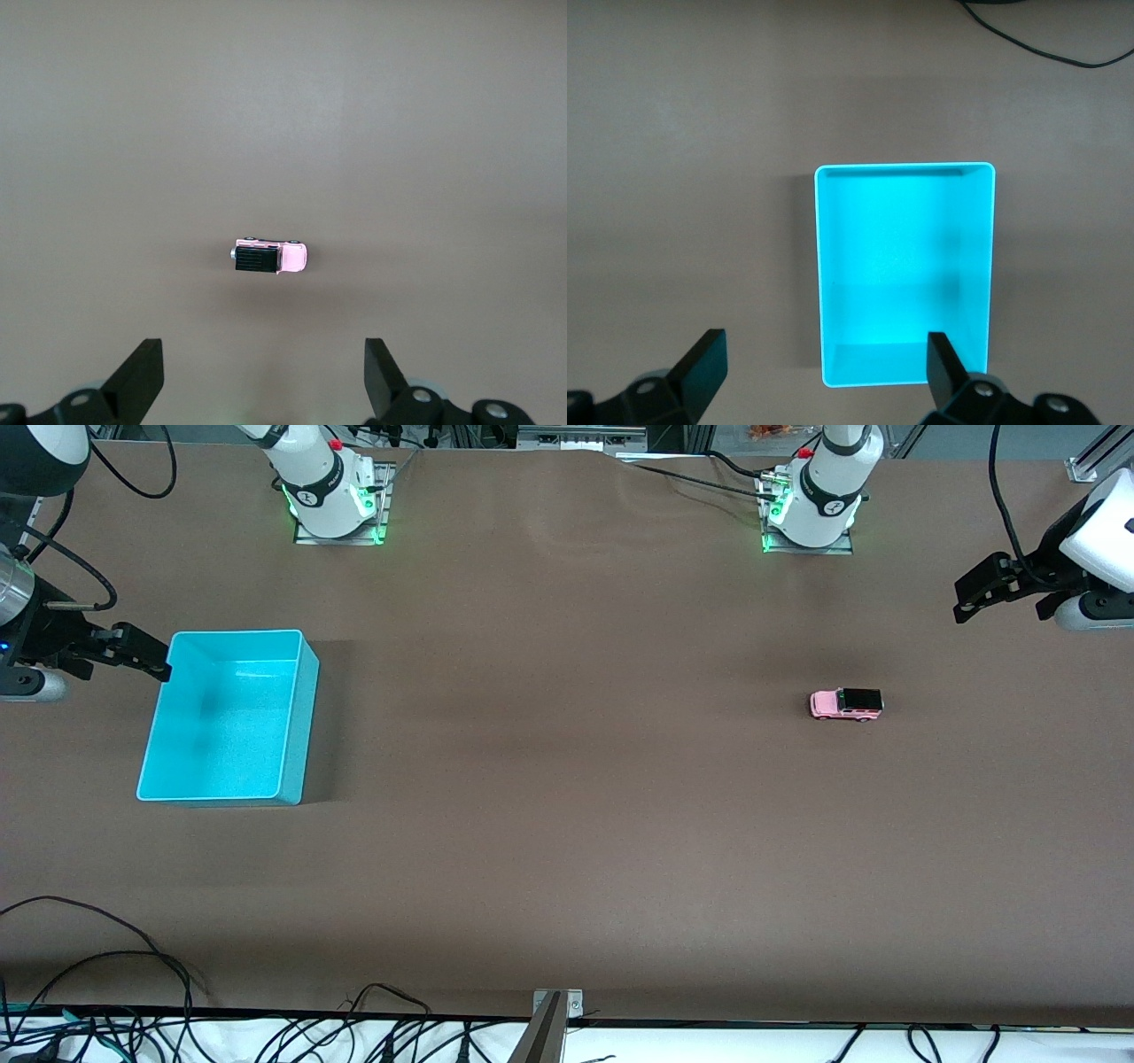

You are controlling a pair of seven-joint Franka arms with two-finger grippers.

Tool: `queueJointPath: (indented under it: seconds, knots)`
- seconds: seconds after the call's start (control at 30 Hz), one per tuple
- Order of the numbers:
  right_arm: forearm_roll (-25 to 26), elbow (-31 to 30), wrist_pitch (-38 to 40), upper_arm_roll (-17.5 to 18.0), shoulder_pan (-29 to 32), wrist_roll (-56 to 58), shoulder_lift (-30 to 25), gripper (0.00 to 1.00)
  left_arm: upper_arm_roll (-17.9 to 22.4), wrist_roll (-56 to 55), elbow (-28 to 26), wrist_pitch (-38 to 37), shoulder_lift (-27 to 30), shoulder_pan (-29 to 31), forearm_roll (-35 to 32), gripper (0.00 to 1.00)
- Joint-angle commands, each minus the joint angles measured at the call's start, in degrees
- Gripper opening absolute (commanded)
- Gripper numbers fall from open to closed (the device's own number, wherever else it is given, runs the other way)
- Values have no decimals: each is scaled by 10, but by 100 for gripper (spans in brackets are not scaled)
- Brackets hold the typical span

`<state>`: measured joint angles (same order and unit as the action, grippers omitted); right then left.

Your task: Wind and store pink jeep toy

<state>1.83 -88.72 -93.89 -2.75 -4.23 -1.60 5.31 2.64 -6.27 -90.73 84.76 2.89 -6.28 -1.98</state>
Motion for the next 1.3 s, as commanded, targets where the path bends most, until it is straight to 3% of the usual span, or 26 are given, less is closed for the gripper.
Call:
queueJointPath:
  seconds: [0.0,1.27]
  knots:
    - [3,5,2,0,-3,-5,-4,100,3,-2,17,-13,-8,0,8,100]
    - [3,5,1,0,-3,-5,-2,100,3,-1,16,-13,-8,1,8,100]
